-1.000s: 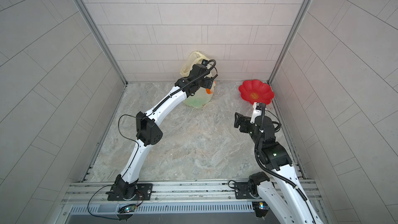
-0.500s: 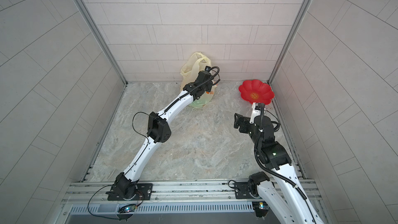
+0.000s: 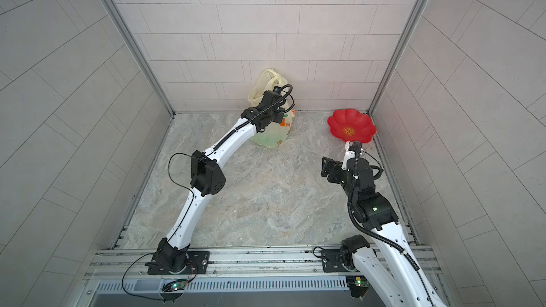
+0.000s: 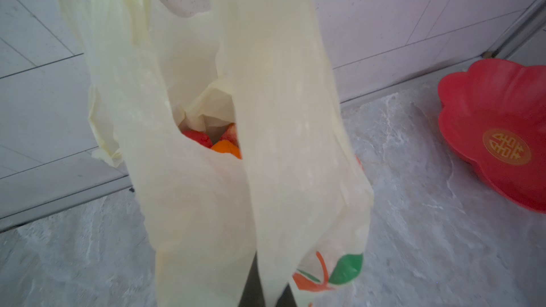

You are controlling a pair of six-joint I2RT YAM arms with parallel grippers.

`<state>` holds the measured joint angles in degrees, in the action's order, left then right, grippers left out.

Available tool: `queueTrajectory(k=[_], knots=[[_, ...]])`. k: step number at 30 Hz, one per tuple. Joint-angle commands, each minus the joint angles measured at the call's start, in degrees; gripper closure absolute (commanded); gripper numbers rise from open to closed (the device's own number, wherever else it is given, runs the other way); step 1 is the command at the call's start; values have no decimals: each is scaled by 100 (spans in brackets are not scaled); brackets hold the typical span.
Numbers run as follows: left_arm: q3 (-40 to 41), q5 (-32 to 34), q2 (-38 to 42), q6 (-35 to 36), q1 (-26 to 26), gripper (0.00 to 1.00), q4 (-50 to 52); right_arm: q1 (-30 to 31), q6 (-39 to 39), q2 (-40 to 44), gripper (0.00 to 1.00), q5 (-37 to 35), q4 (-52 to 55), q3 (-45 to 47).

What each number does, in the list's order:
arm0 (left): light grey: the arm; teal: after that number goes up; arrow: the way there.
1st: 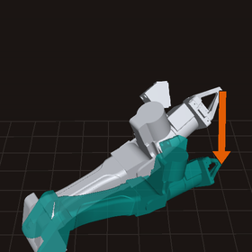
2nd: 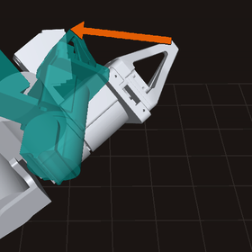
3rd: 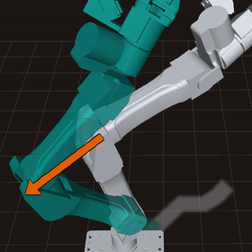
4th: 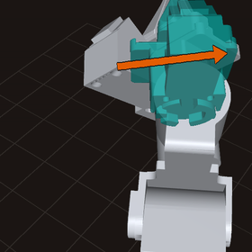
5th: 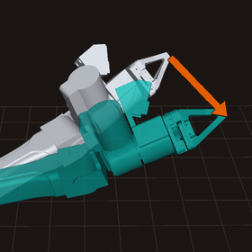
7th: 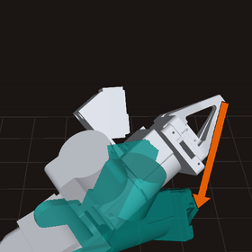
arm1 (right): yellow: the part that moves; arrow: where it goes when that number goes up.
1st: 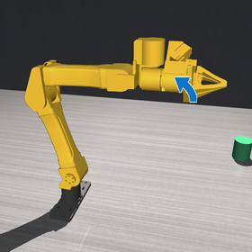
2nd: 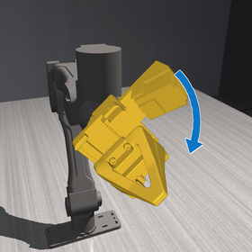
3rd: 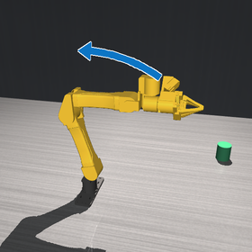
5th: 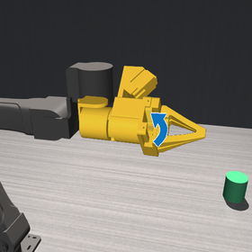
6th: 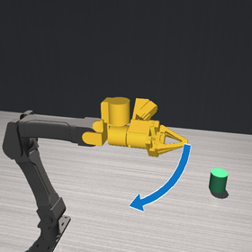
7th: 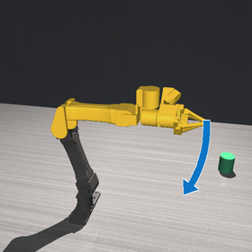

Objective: Take fruits out of the plastic bag
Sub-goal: Move the plastic bag to the center of the table.

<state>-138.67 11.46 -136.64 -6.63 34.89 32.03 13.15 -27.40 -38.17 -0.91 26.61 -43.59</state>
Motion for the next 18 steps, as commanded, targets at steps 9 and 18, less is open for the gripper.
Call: queueTrajectory(k=[9, 18], knots=[[4302, -331, 3128, -110, 4, 100, -2098, 56, -89, -55, 11, -120, 35, -73], [6649, -521, 4953, -444, 6, 100, -2778, 140, -159, -501, 11, -67, -207, -317]])
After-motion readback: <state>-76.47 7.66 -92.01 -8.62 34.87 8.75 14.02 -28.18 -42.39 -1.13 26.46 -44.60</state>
